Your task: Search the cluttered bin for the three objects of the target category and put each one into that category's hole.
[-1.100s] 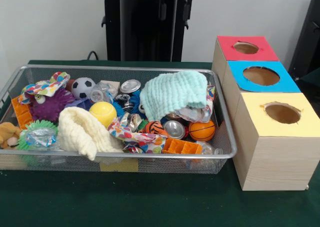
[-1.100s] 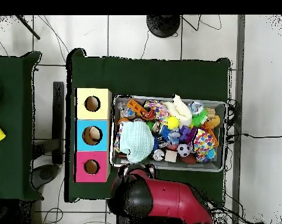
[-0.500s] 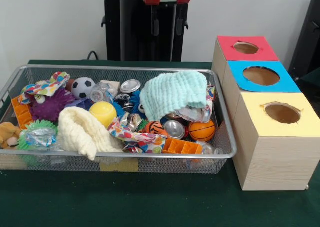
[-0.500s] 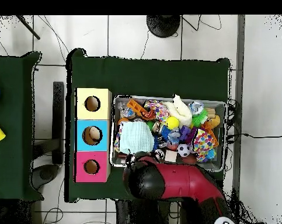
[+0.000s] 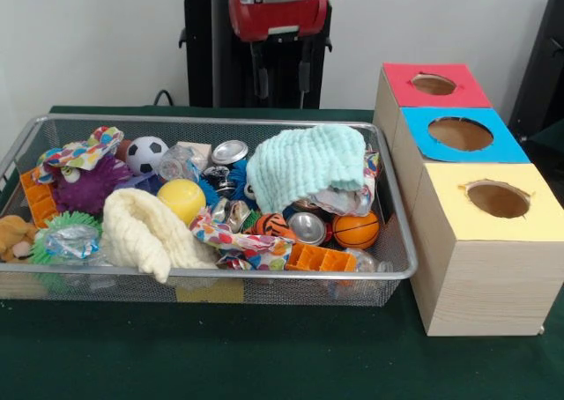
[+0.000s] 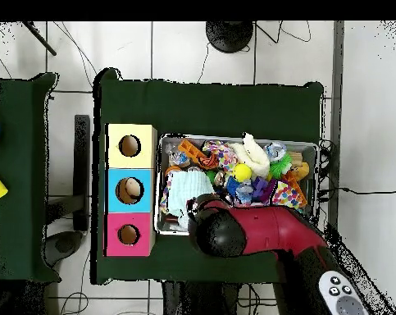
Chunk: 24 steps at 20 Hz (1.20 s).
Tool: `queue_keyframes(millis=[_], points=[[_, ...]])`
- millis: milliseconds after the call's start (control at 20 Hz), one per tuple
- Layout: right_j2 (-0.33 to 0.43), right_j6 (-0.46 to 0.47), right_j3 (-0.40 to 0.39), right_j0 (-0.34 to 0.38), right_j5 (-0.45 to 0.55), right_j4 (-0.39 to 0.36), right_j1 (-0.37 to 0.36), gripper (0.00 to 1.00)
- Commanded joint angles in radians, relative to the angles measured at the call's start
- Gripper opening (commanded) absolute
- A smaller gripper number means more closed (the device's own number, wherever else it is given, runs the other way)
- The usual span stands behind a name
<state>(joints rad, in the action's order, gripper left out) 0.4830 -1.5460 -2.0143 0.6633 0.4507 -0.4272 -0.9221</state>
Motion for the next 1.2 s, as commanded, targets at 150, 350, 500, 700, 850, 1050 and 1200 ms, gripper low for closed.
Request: queue_keyframes(millis=[150,350,500,700,850,1050,1200], points=[[0.265,0.524,0.179,0.123,0.208,-0.162,0.136,1.0],[0.346,0.586,0.217,0.165,0.205,-0.199,0.19,1.0],[0.407,0.693,0.236,0.196,0.228,-0.226,0.231,1.0],[0.424,0.79,0.273,0.22,0.295,-0.247,0.256,1.0],[0.386,0.852,0.322,0.213,0.399,-0.262,0.258,1.0],[0.367,0.946,0.371,0.232,0.453,-0.289,0.286,1.0],[0.355,0.967,0.406,0.236,0.461,-0.302,0.306,1.0]])
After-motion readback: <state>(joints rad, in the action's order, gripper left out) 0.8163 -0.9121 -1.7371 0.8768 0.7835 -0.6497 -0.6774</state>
